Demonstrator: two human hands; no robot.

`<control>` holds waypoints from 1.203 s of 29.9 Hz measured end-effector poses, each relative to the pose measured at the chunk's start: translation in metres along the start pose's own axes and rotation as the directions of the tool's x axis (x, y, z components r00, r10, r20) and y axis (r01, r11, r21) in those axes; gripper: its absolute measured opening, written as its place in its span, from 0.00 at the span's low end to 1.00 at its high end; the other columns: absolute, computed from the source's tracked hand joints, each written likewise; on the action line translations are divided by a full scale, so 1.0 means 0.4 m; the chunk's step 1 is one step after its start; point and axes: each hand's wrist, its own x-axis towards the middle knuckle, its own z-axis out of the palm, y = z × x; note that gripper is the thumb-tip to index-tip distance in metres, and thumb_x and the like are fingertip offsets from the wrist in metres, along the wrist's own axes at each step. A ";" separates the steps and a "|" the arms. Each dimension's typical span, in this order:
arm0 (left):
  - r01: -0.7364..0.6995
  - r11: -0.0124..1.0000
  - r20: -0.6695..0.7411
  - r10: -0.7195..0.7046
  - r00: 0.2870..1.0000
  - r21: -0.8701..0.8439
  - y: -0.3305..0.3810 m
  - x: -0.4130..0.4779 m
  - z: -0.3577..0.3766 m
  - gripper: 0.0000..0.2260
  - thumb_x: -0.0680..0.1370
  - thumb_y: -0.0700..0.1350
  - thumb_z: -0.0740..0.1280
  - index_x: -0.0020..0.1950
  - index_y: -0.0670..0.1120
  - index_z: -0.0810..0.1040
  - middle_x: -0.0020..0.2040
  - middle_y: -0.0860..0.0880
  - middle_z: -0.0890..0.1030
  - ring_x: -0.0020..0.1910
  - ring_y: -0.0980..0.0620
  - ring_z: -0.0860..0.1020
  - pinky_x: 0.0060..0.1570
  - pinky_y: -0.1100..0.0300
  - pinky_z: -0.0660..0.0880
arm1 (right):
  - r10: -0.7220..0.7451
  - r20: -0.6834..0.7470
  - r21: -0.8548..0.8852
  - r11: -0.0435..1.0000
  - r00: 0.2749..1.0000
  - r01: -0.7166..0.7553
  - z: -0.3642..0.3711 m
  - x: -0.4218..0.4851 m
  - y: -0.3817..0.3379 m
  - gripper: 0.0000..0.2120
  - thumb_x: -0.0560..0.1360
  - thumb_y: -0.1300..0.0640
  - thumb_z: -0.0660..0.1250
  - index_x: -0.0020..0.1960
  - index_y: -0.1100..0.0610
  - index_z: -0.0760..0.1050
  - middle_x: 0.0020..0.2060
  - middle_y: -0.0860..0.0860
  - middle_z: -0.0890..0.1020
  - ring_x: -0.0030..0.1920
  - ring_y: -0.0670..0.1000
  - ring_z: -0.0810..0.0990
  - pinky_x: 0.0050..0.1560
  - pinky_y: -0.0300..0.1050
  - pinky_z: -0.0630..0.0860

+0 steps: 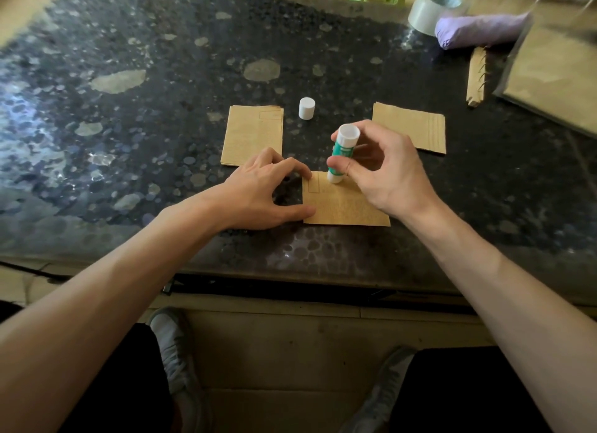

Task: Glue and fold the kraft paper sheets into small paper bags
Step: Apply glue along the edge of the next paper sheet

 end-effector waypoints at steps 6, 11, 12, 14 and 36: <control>0.015 1.000 -0.009 -0.015 1.000 0.012 0.007 -0.002 0.002 0.32 0.69 0.68 0.67 0.71 0.60 0.70 0.62 0.51 0.67 0.65 0.50 0.69 0.71 0.50 0.67 | -0.029 0.011 -0.072 0.997 1.000 0.030 -0.006 -0.013 0.017 0.12 0.79 0.56 0.74 0.61 0.52 0.78 0.51 0.39 0.81 0.56 0.40 0.81 0.57 0.34 0.78; 0.012 1.000 -0.025 -0.011 1.000 0.014 0.002 0.000 0.005 0.29 0.72 0.66 0.69 0.71 0.60 0.70 0.63 0.51 0.67 0.66 0.51 0.69 0.71 0.49 0.68 | -0.013 0.003 -0.086 0.996 1.000 0.014 -0.017 -0.025 0.021 0.10 0.80 0.58 0.73 0.60 0.52 0.77 0.52 0.44 0.82 0.56 0.43 0.81 0.58 0.42 0.80; 0.011 1.000 -0.024 -0.011 1.000 0.015 0.002 0.000 0.005 0.28 0.72 0.66 0.69 0.70 0.60 0.70 0.63 0.51 0.67 0.66 0.51 0.69 0.71 0.49 0.68 | -0.006 0.000 -0.085 0.996 1.000 0.005 -0.022 -0.026 0.023 0.10 0.80 0.58 0.73 0.60 0.53 0.77 0.52 0.43 0.82 0.56 0.42 0.81 0.58 0.40 0.79; 0.010 1.000 -0.027 -0.009 1.000 0.015 0.002 0.000 0.006 0.28 0.72 0.66 0.69 0.70 0.60 0.70 0.63 0.51 0.67 0.66 0.51 0.69 0.71 0.49 0.68 | 0.007 -0.007 -0.089 0.996 1.000 -0.008 -0.030 -0.031 0.027 0.10 0.80 0.58 0.72 0.60 0.53 0.78 0.51 0.41 0.81 0.56 0.39 0.80 0.57 0.35 0.78; 0.001 1.000 -0.034 -0.001 0.999 0.012 0.004 -0.006 0.006 0.28 0.73 0.65 0.70 0.71 0.60 0.70 0.63 0.52 0.66 0.65 0.52 0.67 0.71 0.49 0.67 | 0.062 -0.070 -0.155 0.985 0.996 -0.073 -0.090 -0.055 0.059 0.10 0.80 0.58 0.72 0.61 0.54 0.78 0.53 0.43 0.80 0.51 0.33 0.78 0.51 0.22 0.72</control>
